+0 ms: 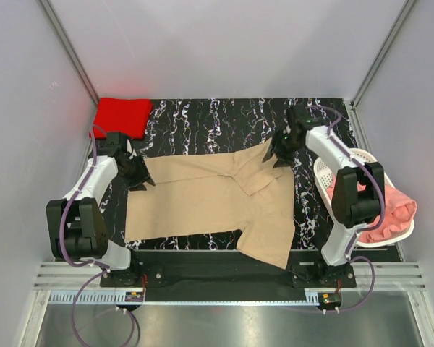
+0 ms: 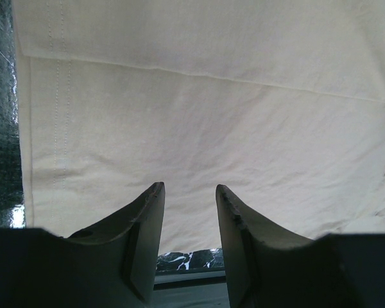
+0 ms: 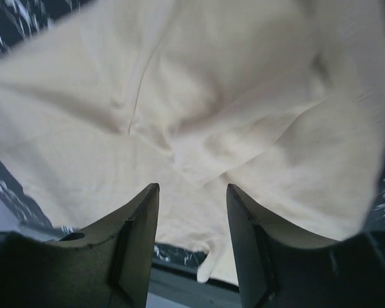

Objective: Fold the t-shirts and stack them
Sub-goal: Fold the tshirt

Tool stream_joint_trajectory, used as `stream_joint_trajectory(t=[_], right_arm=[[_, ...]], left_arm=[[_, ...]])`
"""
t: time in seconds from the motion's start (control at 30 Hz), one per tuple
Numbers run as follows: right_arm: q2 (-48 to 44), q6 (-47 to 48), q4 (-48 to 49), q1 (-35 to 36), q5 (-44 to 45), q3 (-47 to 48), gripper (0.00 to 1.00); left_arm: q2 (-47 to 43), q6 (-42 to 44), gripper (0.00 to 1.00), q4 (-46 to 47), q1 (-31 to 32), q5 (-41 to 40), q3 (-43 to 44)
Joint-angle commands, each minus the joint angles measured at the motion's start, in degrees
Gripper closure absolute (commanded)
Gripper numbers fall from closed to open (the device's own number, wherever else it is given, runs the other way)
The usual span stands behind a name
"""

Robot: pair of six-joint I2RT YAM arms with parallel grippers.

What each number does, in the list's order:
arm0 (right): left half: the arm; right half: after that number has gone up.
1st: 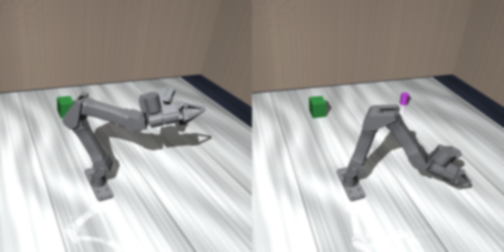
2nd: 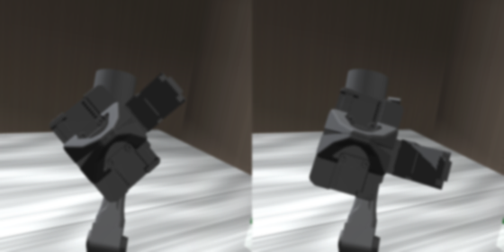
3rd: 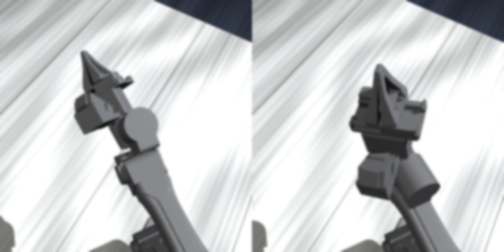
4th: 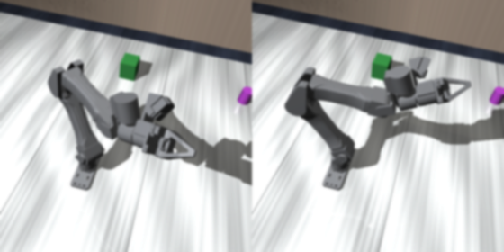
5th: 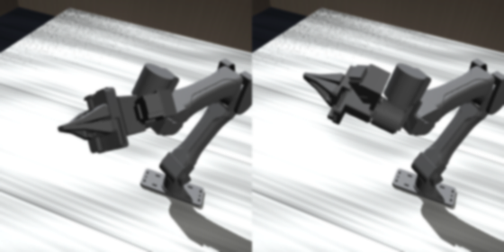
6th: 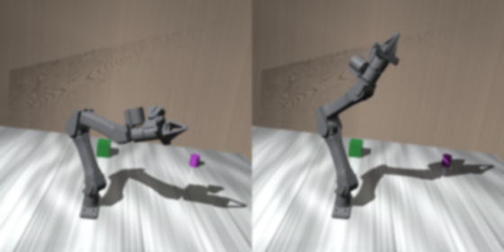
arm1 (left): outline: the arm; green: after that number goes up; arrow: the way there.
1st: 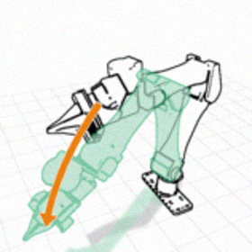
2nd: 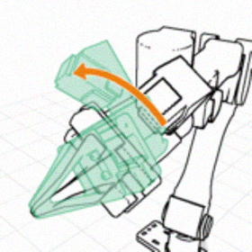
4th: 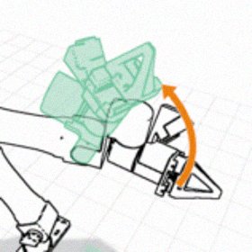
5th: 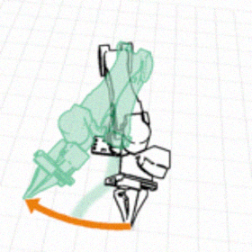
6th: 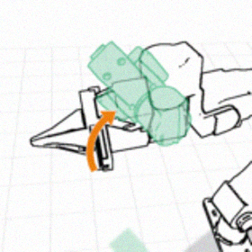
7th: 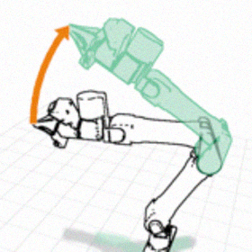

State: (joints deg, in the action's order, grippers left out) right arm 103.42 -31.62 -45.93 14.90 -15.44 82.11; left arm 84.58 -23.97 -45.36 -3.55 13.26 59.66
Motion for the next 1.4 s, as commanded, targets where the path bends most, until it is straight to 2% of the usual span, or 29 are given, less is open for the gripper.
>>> stream_joint_trajectory(t=[0.0, 0.13, 0.27, 0.33, 0.37, 0.4, 0.43, 0.5, 0.53, 0.63, 0.87, 0.93, 1.07, 1.1, 1.2, 1.37], right_arm=[[4.13, 4.28, 0.40, -5.31, 5.51, 6.03, 0.47], [12.32, 6.39, -0.12, -7.42, 6.65, 17.44, 0.46], [19.53, 5.60, -0.56, -8.56, 7.18, 24.76, 0.47], [22.78, 4.29, -0.56, -8.83, 8.14, 27.13, 0.58], [23.75, 3.85, -0.56, -9.01, 8.76, 27.84, 0.66], [25.24, 3.58, -0.56, -9.01, 9.63, 28.37, 0.78], [25.95, 3.23, -0.47, -9.01, 9.90, 29.33, 0.83], [27.62, 2.44, -0.04, -9.01, 10.95, 29.95, 0.90], [28.24, 1.83, -0.21, -9.01, 11.57, 30.56, 0.96], [29.74, 0.86, 0.31, -9.09, 13.51, 30.40, 0.98], [34.39, 2.34, 0.93, -10.67, 20.53, 33.90, 0.95], [37.02, 4.53, -0.12, -11.55, 22.21, 38.62, 0.94], [41.42, 8.41, -5.30, -11.82, 19.32, 48.66, 0.80], [40.91, 8.50, -6.18, -11.82, 17.83, 49.37, 0.69], [35.82, 8.50, -5.92, -11.91, 16.94, 46.50, 0.56], [26.50, 8.15, -5.13, -11.91, 15.62, 38.41, 0.53]], left_arm=[[-0.20, 0.32, 0.57, 0.98, -0.23, -0.42, 2.39], [1.29, -0.11, 0.57, 1.07, -0.23, -0.34, 3.36], [2.96, -0.91, 0.57, 1.33, -0.23, 0.28, 4.76], [3.93, -1.17, 0.57, 1.07, -0.23, 0.37, 5.82], [4.10, -1.17, 0.57, 0.98, -0.23, 0.28, 6.17], [4.28, -1.17, 0.57, 0.89, -0.23, 0.10, 6.35], [4.46, -1.17, 0.57, 0.63, -0.23, -0.07, 6.70], [4.72, -1.00, 0.57, 0.45, -0.23, -0.34, 6.87], [5.07, -0.99, 0.57, 0.19, -0.23, -0.34, 7.14], [6.03, -0.82, 0.57, 0.01, -0.31, -0.69, 7.31], [8.50, -0.82, 0.57, -0.43, -0.14, -1.04, 8.98], [9.20, -0.82, 0.57, -0.60, -0.23, -1.13, 9.68], [10.61, -0.91, 0.57, -0.78, -0.31, -1.21, 10.48], [10.96, -0.99, 0.57, -0.60, -0.23, -1.30, 10.65], [11.40, -1.17, 0.57, -0.43, -0.23, -1.04, 11.09], [11.05, -1.35, 0.58, 0.19, -0.14, -0.69, 11.09]])
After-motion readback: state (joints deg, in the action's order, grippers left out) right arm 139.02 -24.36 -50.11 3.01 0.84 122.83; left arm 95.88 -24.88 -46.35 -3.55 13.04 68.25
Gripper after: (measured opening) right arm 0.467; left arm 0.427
